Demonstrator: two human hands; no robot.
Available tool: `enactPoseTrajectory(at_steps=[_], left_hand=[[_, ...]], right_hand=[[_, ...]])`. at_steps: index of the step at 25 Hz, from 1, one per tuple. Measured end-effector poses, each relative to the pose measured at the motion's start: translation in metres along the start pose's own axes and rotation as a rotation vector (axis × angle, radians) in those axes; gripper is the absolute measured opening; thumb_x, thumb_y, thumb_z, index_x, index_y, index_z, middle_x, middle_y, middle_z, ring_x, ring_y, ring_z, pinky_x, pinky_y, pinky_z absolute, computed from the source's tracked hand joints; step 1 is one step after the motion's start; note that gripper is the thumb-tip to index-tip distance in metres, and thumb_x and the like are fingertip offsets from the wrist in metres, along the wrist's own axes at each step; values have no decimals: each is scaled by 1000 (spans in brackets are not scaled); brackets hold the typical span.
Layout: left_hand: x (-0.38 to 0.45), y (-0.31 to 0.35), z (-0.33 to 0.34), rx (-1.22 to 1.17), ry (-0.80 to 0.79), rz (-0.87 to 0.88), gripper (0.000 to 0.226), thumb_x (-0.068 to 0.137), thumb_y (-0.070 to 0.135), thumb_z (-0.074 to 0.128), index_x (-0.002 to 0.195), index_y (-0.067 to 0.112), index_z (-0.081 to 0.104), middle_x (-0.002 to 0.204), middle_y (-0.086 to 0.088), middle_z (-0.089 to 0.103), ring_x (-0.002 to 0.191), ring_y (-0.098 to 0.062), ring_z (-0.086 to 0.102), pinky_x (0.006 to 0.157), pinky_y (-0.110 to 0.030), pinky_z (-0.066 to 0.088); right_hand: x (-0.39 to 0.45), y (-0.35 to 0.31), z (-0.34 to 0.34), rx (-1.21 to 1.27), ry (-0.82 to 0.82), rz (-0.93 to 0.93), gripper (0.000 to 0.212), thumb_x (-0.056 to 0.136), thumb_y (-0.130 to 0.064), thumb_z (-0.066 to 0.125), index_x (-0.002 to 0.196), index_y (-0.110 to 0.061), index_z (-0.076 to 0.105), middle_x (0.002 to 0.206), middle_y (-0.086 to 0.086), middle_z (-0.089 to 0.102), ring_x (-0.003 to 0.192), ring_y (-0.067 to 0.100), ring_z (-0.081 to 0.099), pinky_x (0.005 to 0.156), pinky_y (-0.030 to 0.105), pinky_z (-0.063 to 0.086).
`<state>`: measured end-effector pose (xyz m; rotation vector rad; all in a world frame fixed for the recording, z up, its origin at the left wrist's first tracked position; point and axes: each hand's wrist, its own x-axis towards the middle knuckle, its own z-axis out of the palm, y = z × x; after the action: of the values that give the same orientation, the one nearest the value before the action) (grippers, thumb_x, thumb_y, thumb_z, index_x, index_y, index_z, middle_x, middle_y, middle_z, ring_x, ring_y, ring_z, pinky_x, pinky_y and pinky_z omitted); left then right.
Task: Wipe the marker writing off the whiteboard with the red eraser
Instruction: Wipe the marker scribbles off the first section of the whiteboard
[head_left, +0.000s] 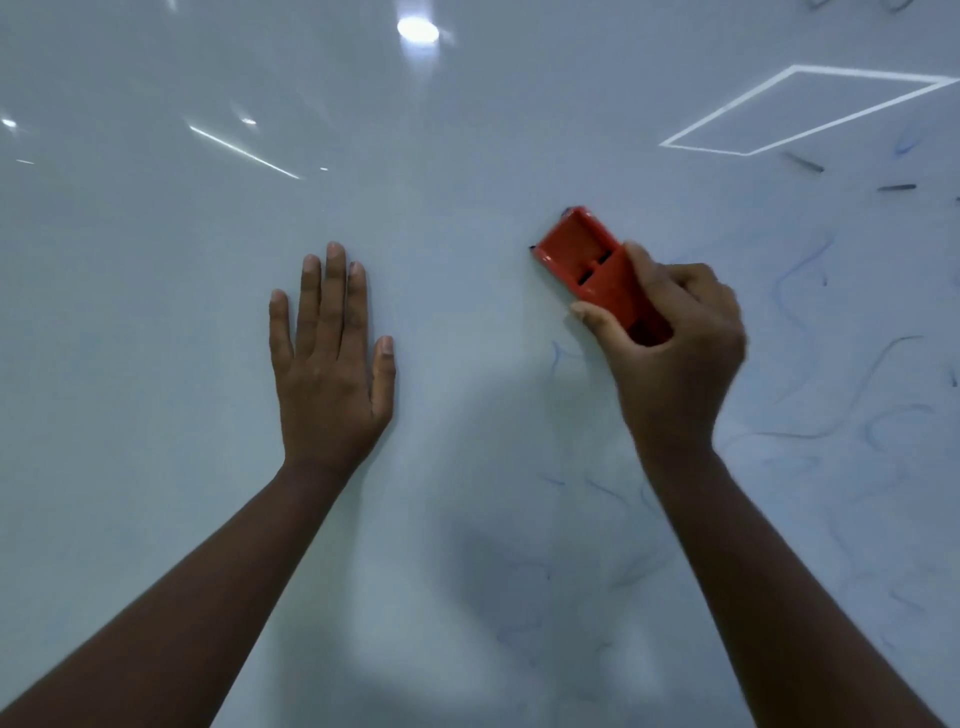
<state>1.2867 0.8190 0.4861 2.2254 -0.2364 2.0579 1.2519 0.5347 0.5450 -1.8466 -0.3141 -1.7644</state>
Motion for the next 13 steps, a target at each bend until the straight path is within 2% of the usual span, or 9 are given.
enactPoseTrajectory(at_steps=[5,10,13], left_hand=[[-18,-1,-1,-23,-28,18,65,111,28,39,167,0,19,175,-20,15,164,-35,12,132,-57,8],[-39,-7,-1,-13,-52,42,66,111,29,37,167,2,18,175,-20,15,164,-34,11,132,-57,8],[-49,-8,-1,-13,-56,57,65,111,30,38,167,1,19,174,-21,17,164,-33,10,132,-58,8]], right_hand=[[-71,-37,20,-16,-178,-214,61,75,-46,88,129,-22,73,107,-1,70,94,25,62,80,41,44],[-61,-36,7,-95,-259,-222,63,70,-55,86,126,-28,74,103,-5,70,90,25,62,75,41,47],[-37,-7,-12,-104,-205,-77,64,71,-60,83,126,-30,73,102,-2,69,91,27,63,76,46,52]])
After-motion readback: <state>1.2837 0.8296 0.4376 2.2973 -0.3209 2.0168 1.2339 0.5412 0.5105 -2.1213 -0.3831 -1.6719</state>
